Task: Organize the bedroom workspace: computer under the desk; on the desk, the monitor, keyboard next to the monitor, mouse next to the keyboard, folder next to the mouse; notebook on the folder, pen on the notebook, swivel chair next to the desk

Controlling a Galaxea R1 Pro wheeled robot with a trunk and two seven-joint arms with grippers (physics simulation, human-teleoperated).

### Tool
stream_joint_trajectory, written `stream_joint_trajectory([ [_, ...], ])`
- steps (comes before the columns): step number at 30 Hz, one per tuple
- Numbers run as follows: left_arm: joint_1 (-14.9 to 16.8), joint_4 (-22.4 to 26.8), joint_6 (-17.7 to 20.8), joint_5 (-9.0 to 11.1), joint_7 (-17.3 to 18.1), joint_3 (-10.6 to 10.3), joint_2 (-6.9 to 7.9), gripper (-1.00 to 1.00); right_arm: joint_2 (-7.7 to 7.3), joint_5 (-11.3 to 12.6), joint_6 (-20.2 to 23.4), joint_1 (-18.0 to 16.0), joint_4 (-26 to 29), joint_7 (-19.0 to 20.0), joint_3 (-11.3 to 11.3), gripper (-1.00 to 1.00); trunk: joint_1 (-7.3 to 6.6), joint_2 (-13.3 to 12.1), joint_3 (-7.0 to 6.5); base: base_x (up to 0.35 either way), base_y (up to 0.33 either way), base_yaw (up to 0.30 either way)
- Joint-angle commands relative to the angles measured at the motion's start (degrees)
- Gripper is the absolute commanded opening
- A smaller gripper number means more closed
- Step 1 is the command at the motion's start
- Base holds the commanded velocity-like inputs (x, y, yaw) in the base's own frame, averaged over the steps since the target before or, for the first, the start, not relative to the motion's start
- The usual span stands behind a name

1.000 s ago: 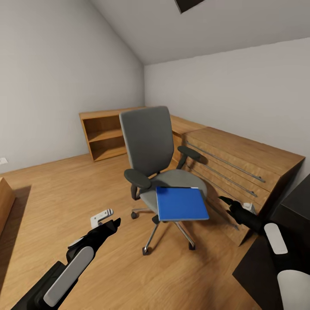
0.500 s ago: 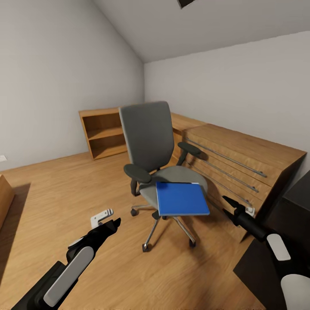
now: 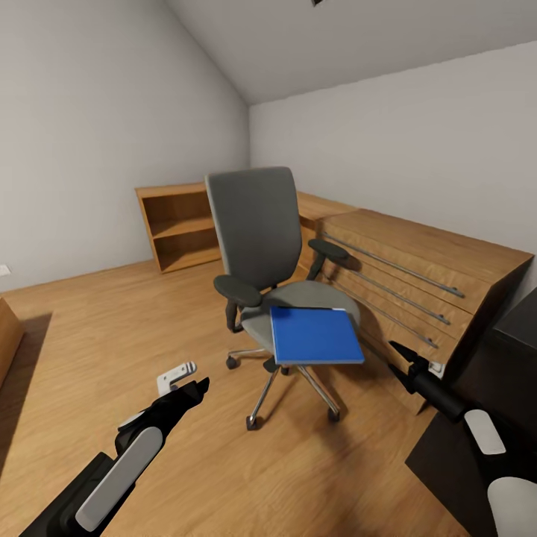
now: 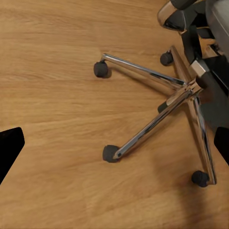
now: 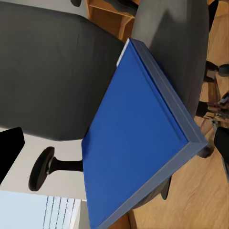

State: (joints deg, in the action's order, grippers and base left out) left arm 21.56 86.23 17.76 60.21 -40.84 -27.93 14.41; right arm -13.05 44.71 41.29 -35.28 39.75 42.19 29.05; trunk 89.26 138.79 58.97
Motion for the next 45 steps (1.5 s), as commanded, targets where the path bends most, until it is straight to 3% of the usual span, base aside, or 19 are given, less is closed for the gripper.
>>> stream_joint_trajectory([
  [1, 0.0, 0.1, 0.1, 0.3, -0.4, -0.1, 0.05, 1.00, 0.09, 0.1, 0.2, 0.0, 0.0, 0.0, 0.2, 1.00, 0.21, 0.4, 0.24, 0.000, 0.000, 0.000],
  [11, 0.1, 0.1, 0.1, 0.3, -0.4, -0.1, 0.01, 1.00, 0.74, 0.0, -0.3, 0.0, 0.0, -0.1, 0.2, 1.00, 2.41, 4.5, 2.03, 0.000, 0.000, 0.000],
  [18, 0.1, 0.1, 0.1, 0.3, -0.4, -0.1, 0.00, 1.00, 2.08, 0.0, -4.8, 0.0, 0.0, -0.3, 0.0, 1.00, 2.59, 4.5, 3.58, 0.000, 0.000, 0.000],
  [20, 0.1, 0.1, 0.1, 0.3, -0.4, -0.2, 0.00, 1.00, 2.34, -0.1, -6.4, 0.0, 0.3, -2.5, -0.2, 1.00, 2.64, 4.6, 4.03, 0.000, 0.000, 0.000],
  [24, 0.1, 0.1, 0.1, 0.4, -0.4, -0.2, 0.00, 1.00, 2.49, 0.2, -6.6, -0.2, 0.5, -4.6, -0.2, 1.00, 2.69, 4.6, 4.47, 0.000, 0.000, 0.000],
  [32, 0.1, -0.2, 0.2, 0.8, -0.4, -0.1, 0.00, 1.00, 4.69, 0.7, -6.2, -0.2, 2.2, -5.2, -0.1, 1.00, 2.69, 4.6, 4.47, 0.000, 0.000, 0.000],
  [39, 0.1, -0.2, 0.2, 0.8, -0.5, -0.3, 0.00, 1.00, 6.18, 0.7, -6.6, -0.3, 2.7, -5.3, -0.2, 1.00, 2.87, 4.7, 6.02, 0.000, 0.000, 0.000],
  [45, 0.1, -0.2, 0.2, 0.8, -0.5, -0.3, -0.05, 1.00, 6.49, 0.6, -6.7, -0.3, 2.8, -5.4, -0.2, 1.00, 3.03, 4.8, 7.35, 0.000, 0.000, 0.000],
])
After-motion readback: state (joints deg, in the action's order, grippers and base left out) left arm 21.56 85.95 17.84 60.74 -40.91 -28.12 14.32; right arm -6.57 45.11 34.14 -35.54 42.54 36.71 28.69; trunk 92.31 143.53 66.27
